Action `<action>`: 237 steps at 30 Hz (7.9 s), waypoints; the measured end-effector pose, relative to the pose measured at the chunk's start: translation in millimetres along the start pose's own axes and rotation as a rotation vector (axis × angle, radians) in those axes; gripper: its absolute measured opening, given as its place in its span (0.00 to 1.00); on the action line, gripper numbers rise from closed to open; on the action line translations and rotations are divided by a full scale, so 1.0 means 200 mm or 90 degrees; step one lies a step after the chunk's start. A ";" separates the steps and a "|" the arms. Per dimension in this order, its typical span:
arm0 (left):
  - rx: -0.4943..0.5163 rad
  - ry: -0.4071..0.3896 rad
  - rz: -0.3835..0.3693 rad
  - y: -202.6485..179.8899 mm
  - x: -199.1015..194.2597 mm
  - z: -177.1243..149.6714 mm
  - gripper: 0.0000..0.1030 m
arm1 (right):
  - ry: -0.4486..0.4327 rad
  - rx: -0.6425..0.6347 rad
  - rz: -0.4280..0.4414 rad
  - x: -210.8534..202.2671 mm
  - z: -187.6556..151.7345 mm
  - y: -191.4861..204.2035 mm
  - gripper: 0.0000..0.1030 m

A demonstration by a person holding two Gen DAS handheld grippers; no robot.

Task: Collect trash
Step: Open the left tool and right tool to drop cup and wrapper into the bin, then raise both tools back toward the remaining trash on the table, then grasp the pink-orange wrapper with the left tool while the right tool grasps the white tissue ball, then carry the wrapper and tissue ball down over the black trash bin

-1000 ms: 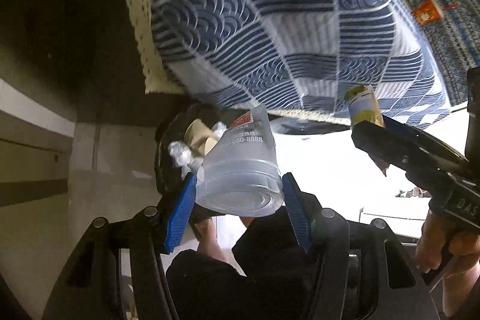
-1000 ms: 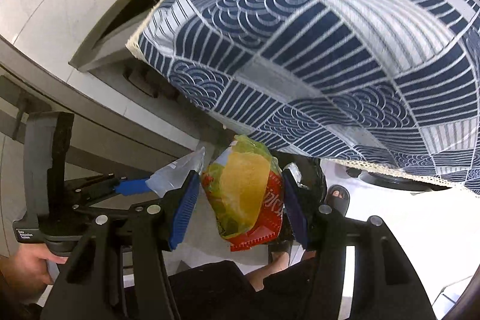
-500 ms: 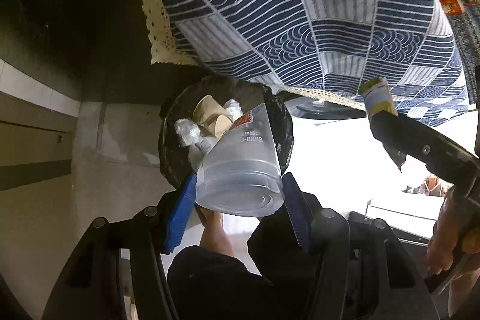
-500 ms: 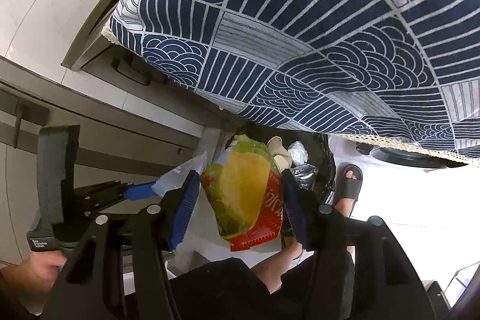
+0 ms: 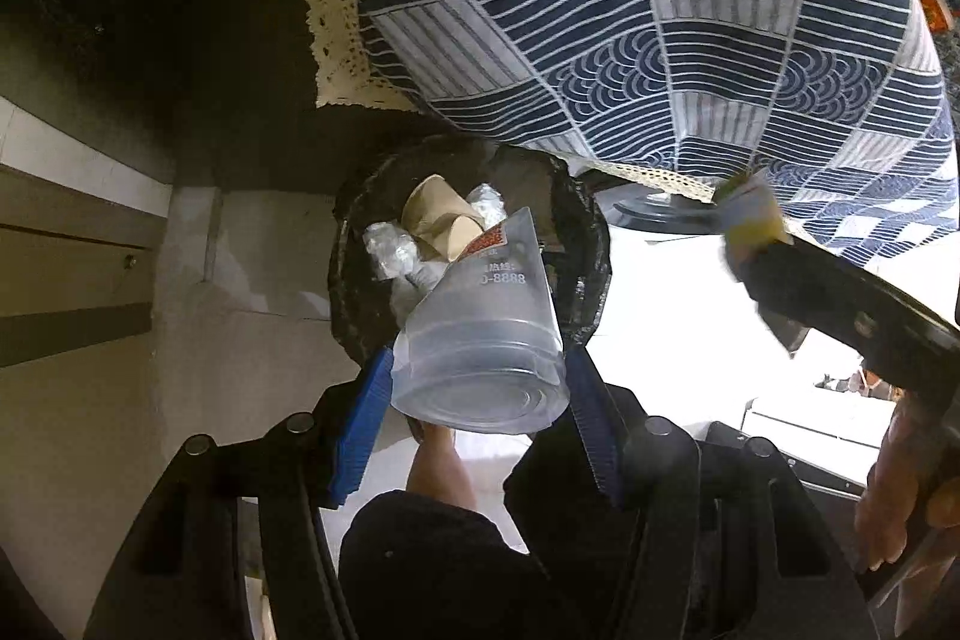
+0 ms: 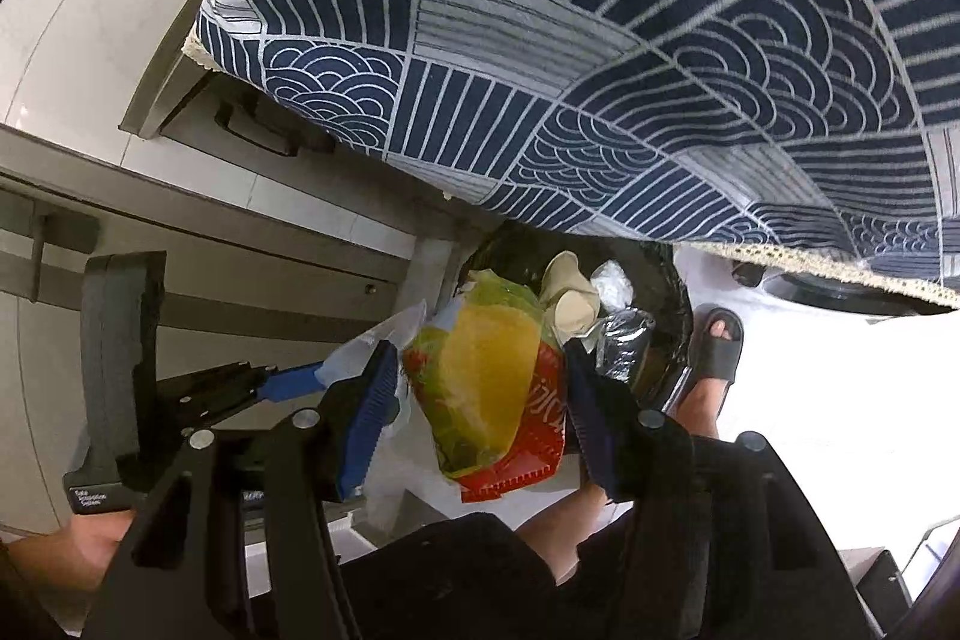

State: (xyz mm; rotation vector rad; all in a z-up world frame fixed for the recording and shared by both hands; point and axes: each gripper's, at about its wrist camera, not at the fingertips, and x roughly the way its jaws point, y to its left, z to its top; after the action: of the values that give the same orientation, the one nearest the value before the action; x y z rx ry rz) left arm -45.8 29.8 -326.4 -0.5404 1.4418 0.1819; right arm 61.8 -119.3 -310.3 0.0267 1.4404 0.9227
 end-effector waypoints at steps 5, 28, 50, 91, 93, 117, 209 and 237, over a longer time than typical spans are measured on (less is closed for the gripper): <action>-0.013 -0.008 0.010 0.03 -0.02 0.02 0.68 | -0.019 0.026 0.014 -0.04 0.00 -0.02 0.78; 0.024 -0.144 -0.030 -0.11 -0.49 0.09 0.68 | -0.132 0.030 -0.013 -0.44 0.04 0.04 0.79; 0.121 -0.340 -0.056 -0.27 -1.12 0.36 0.68 | -0.334 -0.036 -0.093 -1.06 0.13 0.14 0.79; 0.097 -0.276 0.031 -0.64 -0.90 1.44 0.75 | -0.355 -0.082 -0.056 -1.30 1.06 -0.23 0.95; 0.090 -0.268 0.041 -0.64 -0.86 1.50 0.75 | -0.345 -0.078 -0.055 -1.27 1.11 -0.27 0.95; 0.069 -0.241 0.027 -0.62 -0.72 1.72 0.55 | -0.265 -0.104 -0.024 -1.00 1.50 -0.41 0.95; 0.151 -0.261 -0.135 -0.08 -1.00 0.30 0.55 | -0.261 -0.058 -0.143 -0.77 0.15 0.48 0.33; 0.099 -0.014 -0.052 -0.03 -0.21 0.17 0.55 | -0.014 0.028 -0.057 -0.05 -0.07 0.03 0.34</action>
State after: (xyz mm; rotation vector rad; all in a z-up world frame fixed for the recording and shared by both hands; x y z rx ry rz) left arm -19.0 48.0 -283.1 -0.4674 1.3968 0.0097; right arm 48.1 -128.8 -301.3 0.0049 1.4292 0.8156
